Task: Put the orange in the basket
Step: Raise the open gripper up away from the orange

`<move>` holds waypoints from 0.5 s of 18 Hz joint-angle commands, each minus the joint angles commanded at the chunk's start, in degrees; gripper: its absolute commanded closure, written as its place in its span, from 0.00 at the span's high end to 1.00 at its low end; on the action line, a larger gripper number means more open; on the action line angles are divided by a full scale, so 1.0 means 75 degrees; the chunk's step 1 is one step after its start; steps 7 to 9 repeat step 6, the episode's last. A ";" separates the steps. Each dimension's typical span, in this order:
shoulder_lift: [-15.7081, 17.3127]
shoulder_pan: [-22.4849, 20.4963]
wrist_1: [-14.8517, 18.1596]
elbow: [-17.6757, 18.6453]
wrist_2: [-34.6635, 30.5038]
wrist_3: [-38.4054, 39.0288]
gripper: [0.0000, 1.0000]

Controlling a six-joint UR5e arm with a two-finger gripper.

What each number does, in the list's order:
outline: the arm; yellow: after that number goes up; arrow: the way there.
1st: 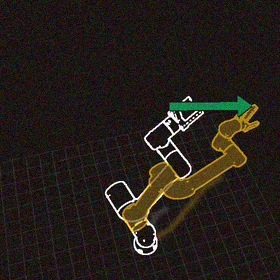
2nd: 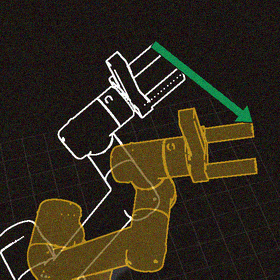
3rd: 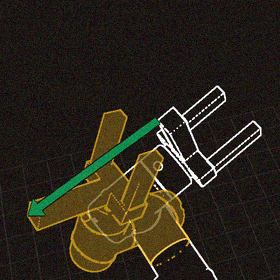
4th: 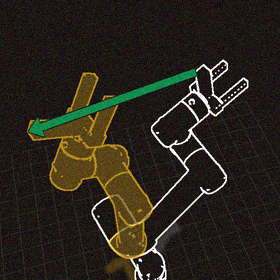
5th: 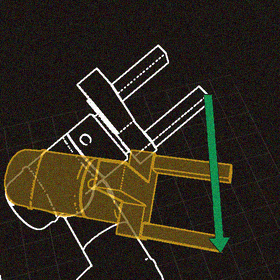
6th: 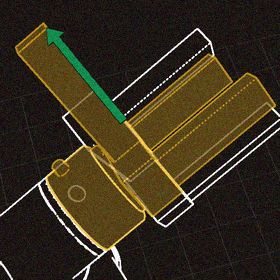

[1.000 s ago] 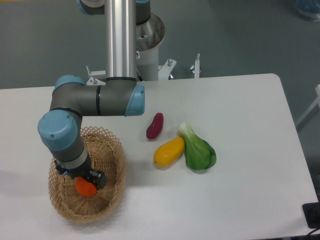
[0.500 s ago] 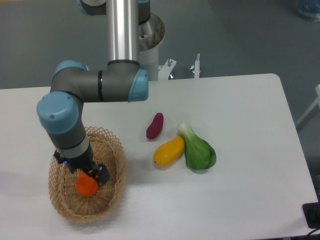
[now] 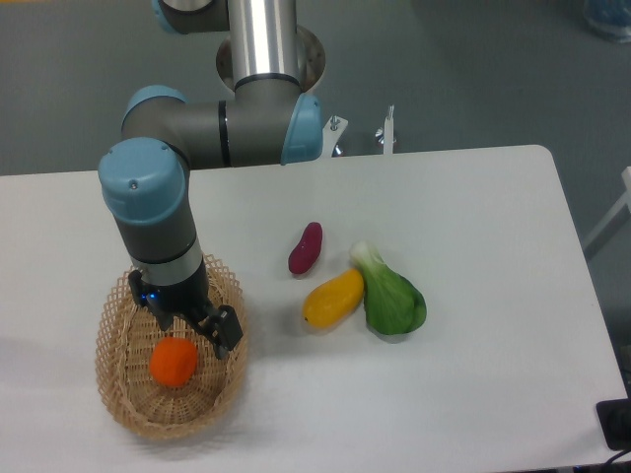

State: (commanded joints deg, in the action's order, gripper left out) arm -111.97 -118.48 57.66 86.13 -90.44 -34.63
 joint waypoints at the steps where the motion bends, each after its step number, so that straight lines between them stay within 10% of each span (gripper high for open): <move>1: -0.0012 0.0000 -0.0035 0.0012 -0.0023 0.0000 1.00; 9: 0.0023 -0.0047 -0.0047 -0.0012 0.0000 0.0000 1.00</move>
